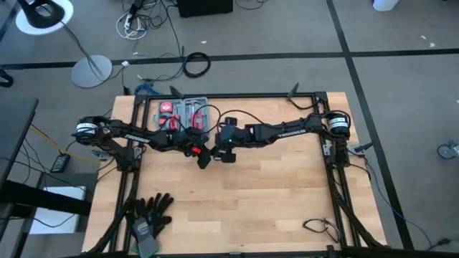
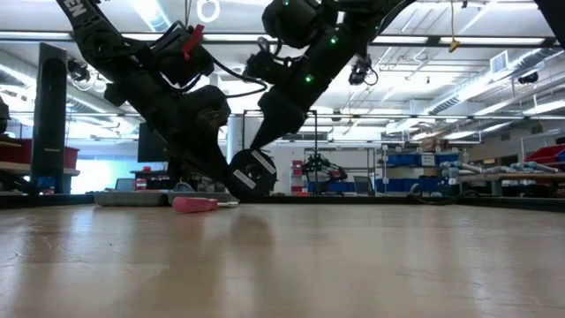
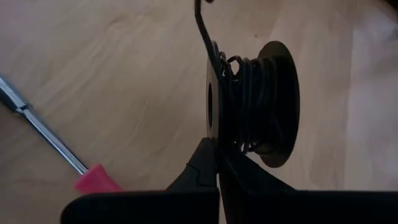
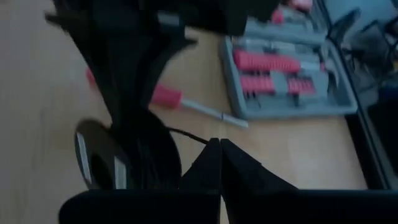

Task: Coil cords
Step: Coil the black wire onto the spool

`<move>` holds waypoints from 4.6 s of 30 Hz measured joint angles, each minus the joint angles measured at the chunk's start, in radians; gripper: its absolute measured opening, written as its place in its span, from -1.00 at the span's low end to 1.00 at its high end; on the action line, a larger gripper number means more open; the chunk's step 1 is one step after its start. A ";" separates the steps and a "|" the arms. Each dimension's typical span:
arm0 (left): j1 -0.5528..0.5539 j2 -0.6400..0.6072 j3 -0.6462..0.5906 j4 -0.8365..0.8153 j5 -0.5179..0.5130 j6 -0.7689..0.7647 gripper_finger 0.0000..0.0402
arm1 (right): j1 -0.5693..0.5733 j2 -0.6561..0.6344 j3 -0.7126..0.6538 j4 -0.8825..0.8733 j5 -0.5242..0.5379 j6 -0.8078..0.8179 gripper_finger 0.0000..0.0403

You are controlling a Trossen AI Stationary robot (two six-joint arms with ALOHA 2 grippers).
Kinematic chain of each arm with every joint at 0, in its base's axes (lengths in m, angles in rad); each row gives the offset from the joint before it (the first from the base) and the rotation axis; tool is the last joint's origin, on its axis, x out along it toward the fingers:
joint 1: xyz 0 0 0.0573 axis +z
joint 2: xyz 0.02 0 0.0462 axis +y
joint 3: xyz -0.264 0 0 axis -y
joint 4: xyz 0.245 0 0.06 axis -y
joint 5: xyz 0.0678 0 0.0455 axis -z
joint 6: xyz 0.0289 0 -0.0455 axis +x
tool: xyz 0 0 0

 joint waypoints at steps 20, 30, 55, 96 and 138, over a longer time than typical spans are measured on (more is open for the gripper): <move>0.000 0.000 -0.100 0.224 -0.012 -0.131 -1.00 | 0.007 -0.001 -0.098 -0.201 -0.069 0.244 -1.00; 0.001 0.023 -0.145 0.265 -0.005 -0.204 -1.00 | 0.030 -0.003 -0.101 -0.226 -0.061 0.295 -1.00; 0.001 0.037 -0.144 0.334 0.003 -0.208 -1.00 | 0.112 -0.433 -0.877 0.677 -0.038 0.568 -0.90; 0.014 0.037 -0.140 0.527 0.032 -0.232 -0.99 | 0.097 -0.150 -0.577 0.333 -0.154 0.300 -0.99; 0.013 0.048 -0.064 0.295 -0.007 -0.221 -1.00 | 0.032 -0.095 -0.265 0.389 -0.183 0.085 -1.00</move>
